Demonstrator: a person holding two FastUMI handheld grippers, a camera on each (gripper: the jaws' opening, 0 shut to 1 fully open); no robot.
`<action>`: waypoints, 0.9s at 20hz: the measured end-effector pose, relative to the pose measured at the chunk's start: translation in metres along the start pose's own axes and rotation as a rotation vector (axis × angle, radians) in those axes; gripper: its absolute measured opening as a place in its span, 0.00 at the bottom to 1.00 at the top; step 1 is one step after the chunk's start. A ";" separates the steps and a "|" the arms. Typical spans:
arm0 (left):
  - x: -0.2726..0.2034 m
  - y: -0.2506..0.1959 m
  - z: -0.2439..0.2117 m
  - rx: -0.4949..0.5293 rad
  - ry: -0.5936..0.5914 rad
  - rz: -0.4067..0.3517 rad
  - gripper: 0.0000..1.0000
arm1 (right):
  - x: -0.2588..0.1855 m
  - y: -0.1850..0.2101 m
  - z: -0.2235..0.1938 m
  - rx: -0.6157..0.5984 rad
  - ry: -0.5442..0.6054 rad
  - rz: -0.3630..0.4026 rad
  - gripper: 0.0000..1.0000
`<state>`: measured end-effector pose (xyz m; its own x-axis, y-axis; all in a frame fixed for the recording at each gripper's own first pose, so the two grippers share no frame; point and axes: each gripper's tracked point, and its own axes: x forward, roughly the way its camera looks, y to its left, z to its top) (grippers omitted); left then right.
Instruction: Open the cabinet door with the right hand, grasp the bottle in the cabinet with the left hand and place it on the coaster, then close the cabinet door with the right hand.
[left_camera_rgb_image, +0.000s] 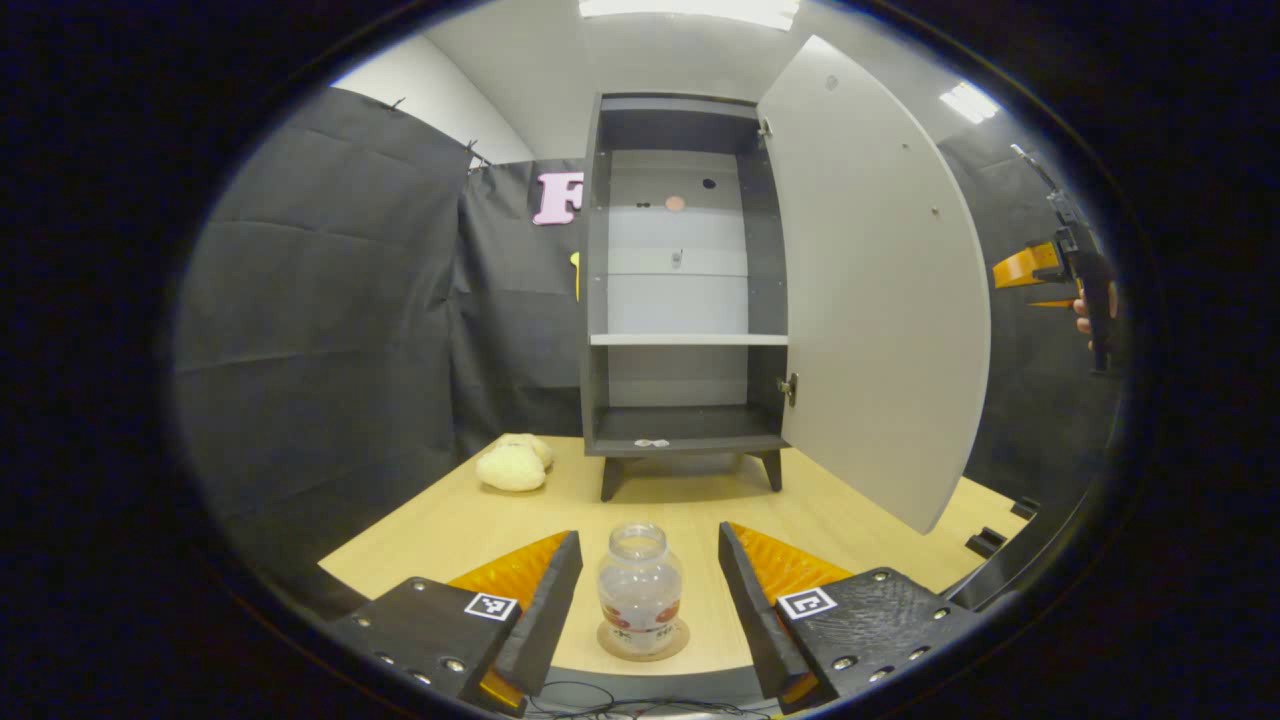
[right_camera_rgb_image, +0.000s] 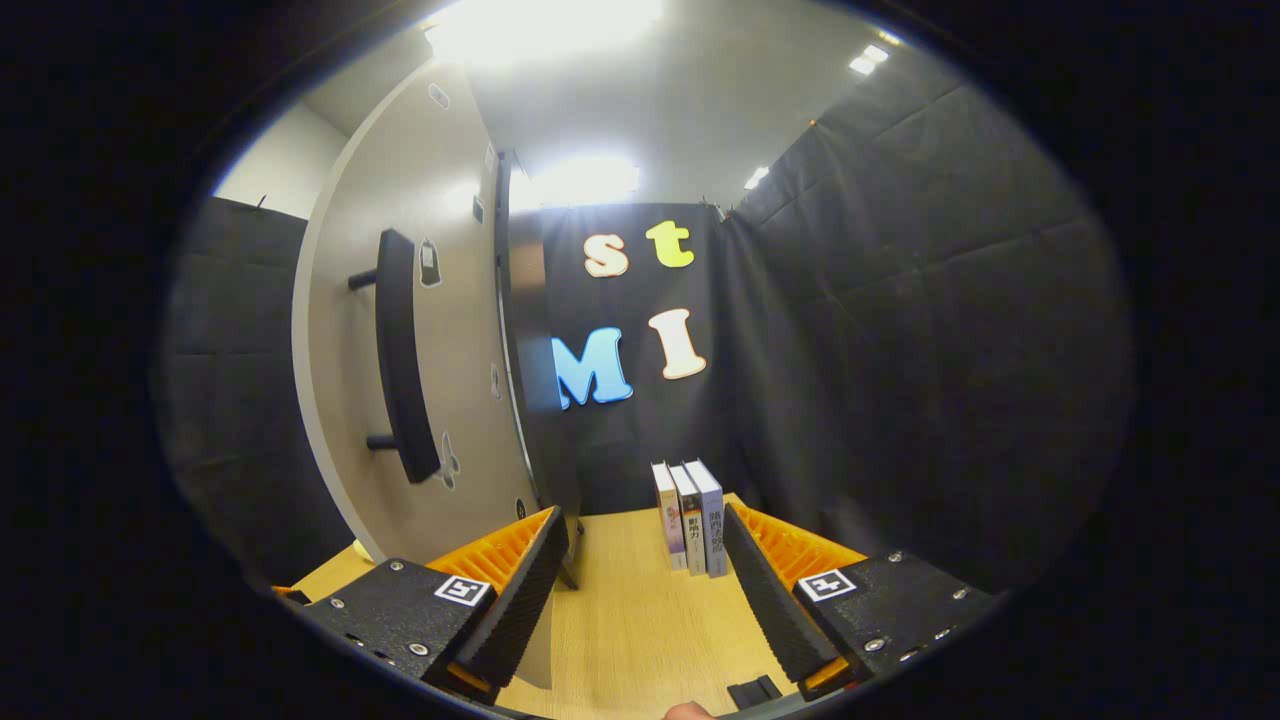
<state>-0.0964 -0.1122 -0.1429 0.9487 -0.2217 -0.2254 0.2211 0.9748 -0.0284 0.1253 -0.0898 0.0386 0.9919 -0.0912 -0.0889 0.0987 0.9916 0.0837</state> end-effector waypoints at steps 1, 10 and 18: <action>-0.006 0.008 0.011 -0.006 -0.007 0.001 0.78 | -0.001 0.005 0.010 0.001 -0.018 -0.004 0.95; -0.013 0.125 0.074 -0.092 -0.091 0.056 0.78 | -0.014 0.050 0.056 -0.099 -0.097 -0.131 0.93; -0.004 0.194 0.098 -0.096 -0.147 0.049 0.79 | -0.024 0.095 0.047 -0.099 -0.090 -0.166 0.91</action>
<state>-0.0356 0.0760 -0.0525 0.9822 -0.1677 -0.0846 0.1576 0.9808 -0.1152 0.1144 0.0023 0.0953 0.9663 -0.2573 -0.0037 0.2572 0.9661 -0.0231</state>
